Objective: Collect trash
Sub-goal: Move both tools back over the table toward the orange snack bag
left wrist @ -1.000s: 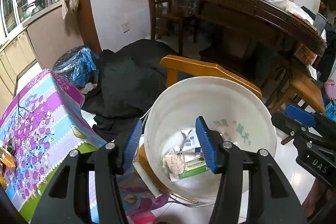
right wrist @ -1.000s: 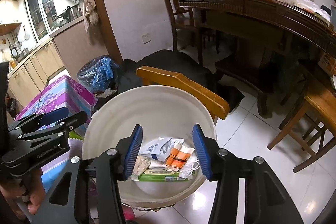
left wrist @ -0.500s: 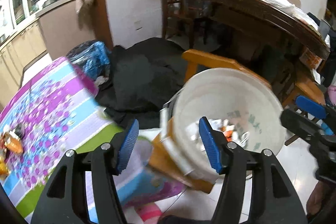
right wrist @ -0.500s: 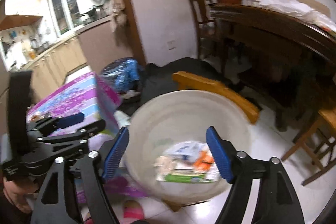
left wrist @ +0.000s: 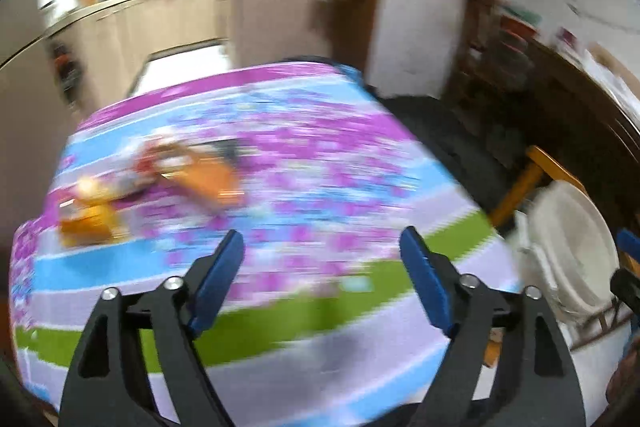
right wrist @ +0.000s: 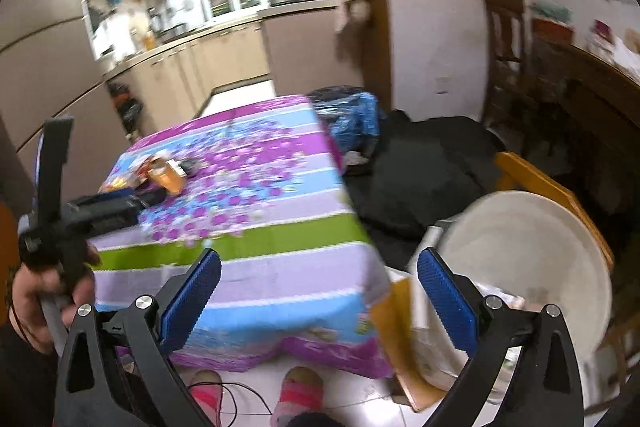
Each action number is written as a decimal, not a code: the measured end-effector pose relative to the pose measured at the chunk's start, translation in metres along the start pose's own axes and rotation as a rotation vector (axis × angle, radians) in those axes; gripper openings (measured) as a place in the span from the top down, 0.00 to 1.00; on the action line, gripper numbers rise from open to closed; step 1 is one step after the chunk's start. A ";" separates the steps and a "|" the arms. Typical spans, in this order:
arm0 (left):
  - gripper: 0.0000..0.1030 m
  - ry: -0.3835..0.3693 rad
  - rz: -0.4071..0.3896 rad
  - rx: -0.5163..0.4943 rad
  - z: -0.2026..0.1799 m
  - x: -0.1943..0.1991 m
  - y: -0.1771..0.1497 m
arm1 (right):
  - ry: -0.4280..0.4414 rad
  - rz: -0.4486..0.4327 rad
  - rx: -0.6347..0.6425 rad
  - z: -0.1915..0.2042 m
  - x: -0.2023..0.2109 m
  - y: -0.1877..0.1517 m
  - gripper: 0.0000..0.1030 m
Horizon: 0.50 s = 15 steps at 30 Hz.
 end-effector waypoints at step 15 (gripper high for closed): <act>0.06 0.287 0.030 0.390 0.235 0.006 -0.013 | 0.215 0.073 0.147 0.132 -0.076 -0.002 0.05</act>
Point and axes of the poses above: each gripper's, at about its wrist camera, not at the fingertips, and x roughly against the way its jaws point, z to its left, y to its top, the point moved 3 cm from there along -x, roughly the way its jaws point, and after that the axes turned 11 degrees about -z, right-handed, at the moved point
